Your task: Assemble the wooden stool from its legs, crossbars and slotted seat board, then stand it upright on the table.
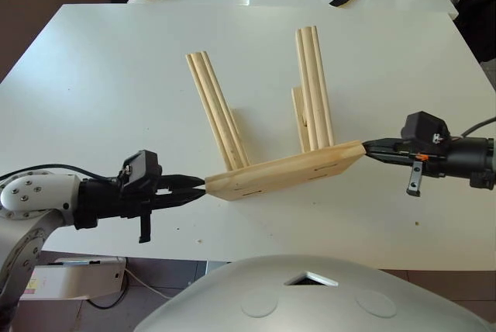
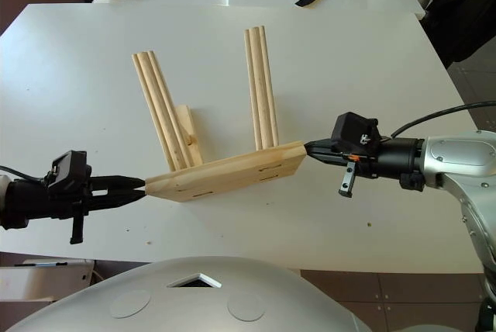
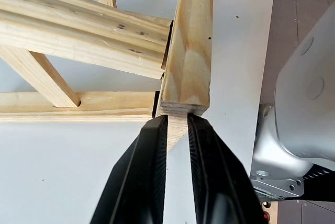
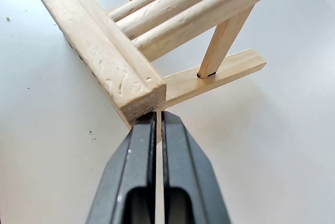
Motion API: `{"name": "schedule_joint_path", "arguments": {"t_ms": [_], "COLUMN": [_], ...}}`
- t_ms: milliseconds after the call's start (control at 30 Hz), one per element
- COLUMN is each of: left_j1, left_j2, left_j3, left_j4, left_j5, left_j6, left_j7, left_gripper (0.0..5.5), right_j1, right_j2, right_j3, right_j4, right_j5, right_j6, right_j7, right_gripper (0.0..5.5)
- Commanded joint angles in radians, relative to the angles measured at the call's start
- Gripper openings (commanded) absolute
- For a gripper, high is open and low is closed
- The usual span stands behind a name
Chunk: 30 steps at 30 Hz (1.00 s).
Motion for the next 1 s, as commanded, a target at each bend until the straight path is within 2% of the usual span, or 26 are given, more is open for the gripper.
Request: {"name": "schedule_joint_path", "arguments": {"t_ms": [33,300,633,1000], "left_j1": [-0.106,-0.245,-0.116,-0.130], "left_j2": [0.013,-0.028,-0.017,-0.015], "left_j3": [-0.035,-0.113,-0.105,-0.075], "left_j4": [0.028,0.067,0.025,0.084], "left_j5": [-0.013,0.042,0.048,0.068], "left_j6": [-0.060,-0.077,-0.090,-0.111], "left_j7": [-0.049,-0.011,-0.072,-0.071], "left_gripper": [0.71,0.71,0.71,0.71], "right_j1": [-0.012,0.126,0.195,0.193], "right_j2": [0.023,0.006,0.005,0.030], "right_j3": [0.030,0.091,0.106,0.154], "right_j4": [-0.146,-0.125,0.028,0.124], "right_j5": [0.220,0.051,-0.110,-0.230], "right_j6": [-0.037,-0.160,-0.348,-0.474], "right_j7": [0.087,0.111,0.101,0.048], "right_gripper": [0.43,1.39,2.89,4.49]}}
